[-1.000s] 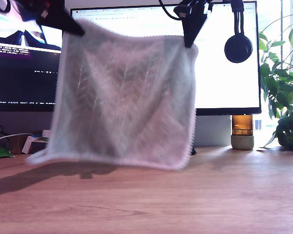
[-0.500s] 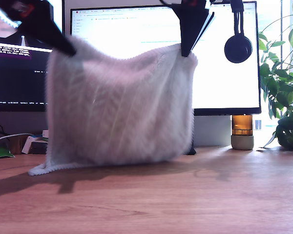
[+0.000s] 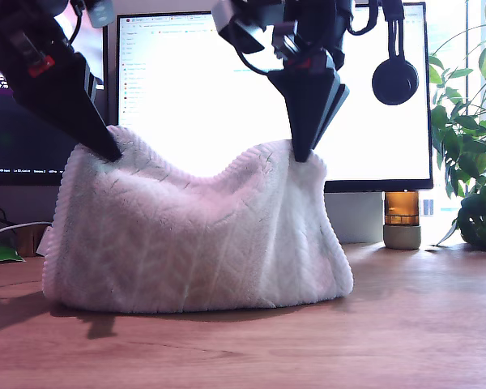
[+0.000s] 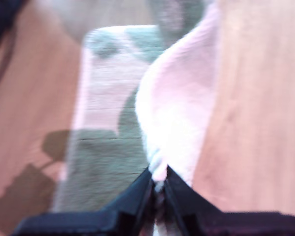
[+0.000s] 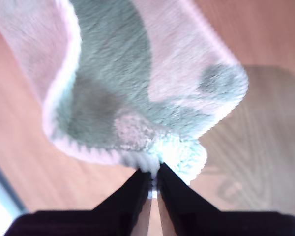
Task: Fold the tea towel to a neat square and place it to the right
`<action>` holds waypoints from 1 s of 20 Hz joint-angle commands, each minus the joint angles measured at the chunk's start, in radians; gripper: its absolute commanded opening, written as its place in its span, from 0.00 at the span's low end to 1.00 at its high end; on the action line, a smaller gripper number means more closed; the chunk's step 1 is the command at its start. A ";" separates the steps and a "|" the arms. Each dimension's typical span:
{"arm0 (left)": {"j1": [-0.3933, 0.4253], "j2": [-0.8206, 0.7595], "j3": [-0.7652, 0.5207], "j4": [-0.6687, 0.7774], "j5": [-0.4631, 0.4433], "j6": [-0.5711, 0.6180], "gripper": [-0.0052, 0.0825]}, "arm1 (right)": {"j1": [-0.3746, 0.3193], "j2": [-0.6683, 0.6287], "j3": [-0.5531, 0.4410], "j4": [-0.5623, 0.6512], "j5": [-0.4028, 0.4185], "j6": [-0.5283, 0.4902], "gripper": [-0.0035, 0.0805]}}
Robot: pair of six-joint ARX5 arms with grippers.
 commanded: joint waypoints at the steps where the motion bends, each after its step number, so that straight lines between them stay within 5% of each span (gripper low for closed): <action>1: -0.016 -0.002 -0.002 -0.035 0.010 -0.006 0.03 | 0.017 -0.014 -0.010 -0.001 -0.011 0.018 0.03; 5: -0.022 -0.002 -0.002 -0.098 0.020 -0.052 0.03 | 0.035 -0.014 -0.010 -0.006 -0.011 0.103 0.04; 8: -0.018 -0.002 -0.002 -0.145 0.024 -0.092 0.21 | 0.053 -0.016 -0.010 -0.008 -0.010 0.142 0.21; 14: -0.007 -0.003 -0.002 -0.181 0.032 -0.126 0.40 | 0.074 -0.016 -0.010 -0.010 -0.010 0.187 0.32; 18: 0.005 -0.003 -0.002 -0.094 0.032 -0.128 0.35 | 0.060 -0.016 -0.010 0.032 -0.001 0.154 0.23; 20: 0.006 -0.003 -0.002 -0.030 0.039 -0.172 0.11 | 0.051 -0.016 -0.010 0.103 -0.011 0.158 0.01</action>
